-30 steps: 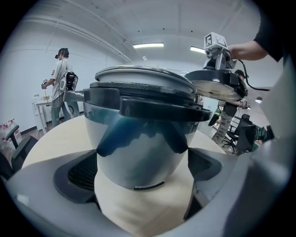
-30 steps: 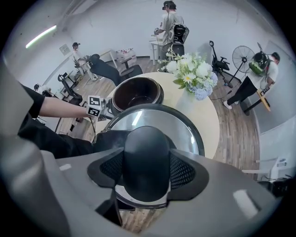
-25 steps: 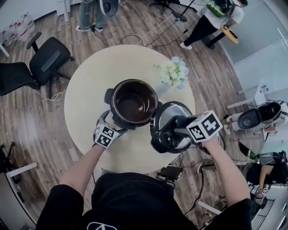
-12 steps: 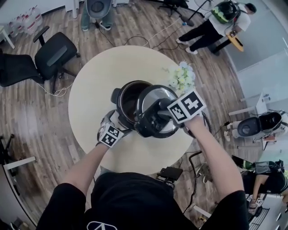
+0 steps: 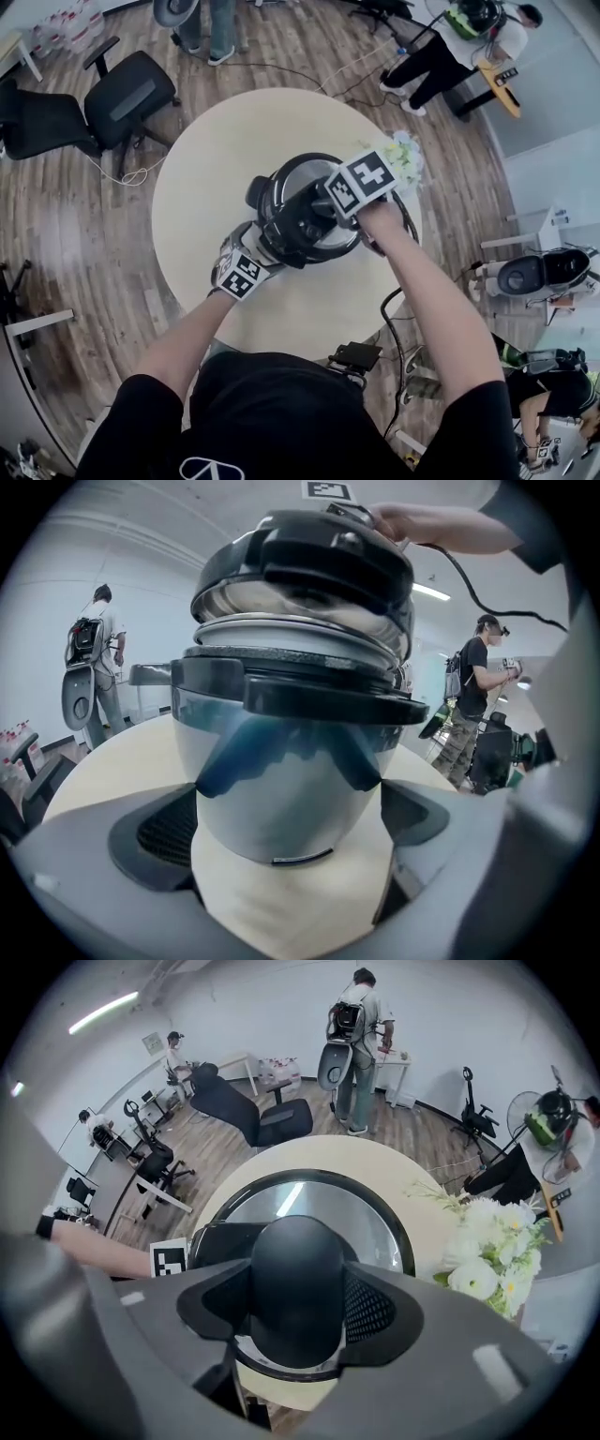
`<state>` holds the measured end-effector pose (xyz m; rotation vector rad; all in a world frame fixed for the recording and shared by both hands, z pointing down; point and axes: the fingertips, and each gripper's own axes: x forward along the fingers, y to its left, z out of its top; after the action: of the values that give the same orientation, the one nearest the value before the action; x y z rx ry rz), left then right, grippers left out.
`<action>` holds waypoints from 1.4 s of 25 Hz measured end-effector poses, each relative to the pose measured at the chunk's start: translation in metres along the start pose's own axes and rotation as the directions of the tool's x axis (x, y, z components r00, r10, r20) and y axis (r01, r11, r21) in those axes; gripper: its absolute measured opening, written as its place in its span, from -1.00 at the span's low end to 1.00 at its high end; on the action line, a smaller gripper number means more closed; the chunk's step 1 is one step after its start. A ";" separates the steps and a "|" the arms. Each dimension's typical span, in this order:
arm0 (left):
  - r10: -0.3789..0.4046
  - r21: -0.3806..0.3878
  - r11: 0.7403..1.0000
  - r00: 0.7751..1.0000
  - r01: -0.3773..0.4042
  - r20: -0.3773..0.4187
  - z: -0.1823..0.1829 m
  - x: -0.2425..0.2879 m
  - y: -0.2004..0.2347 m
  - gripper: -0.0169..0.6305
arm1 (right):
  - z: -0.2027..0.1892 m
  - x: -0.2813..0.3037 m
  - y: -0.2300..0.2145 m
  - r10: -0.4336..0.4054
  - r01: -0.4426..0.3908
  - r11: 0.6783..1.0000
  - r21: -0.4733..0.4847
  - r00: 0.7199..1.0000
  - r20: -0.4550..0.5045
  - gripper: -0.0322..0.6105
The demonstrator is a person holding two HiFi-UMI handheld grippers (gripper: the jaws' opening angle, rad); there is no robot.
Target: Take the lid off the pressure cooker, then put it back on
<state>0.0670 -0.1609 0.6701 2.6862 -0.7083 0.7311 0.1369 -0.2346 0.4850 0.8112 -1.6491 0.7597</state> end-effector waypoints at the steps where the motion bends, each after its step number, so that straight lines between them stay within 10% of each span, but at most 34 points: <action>1: 0.000 0.000 1.000 1.000 0.000 0.001 0.000 0.000 0.000 0.87 | 0.003 0.004 -0.001 -0.007 0.007 1.000 -0.002 1.000 -0.010 -0.01; 35: -0.016 0.003 1.000 1.000 0.016 0.013 -0.001 -0.002 0.002 0.87 | 0.003 0.042 0.009 -0.036 0.023 0.990 -0.139 0.995 -0.095 0.00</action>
<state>0.0641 -0.1613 0.6700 2.6986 -0.6889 0.7119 0.1204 -0.2374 0.5252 0.6886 -1.5808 0.6467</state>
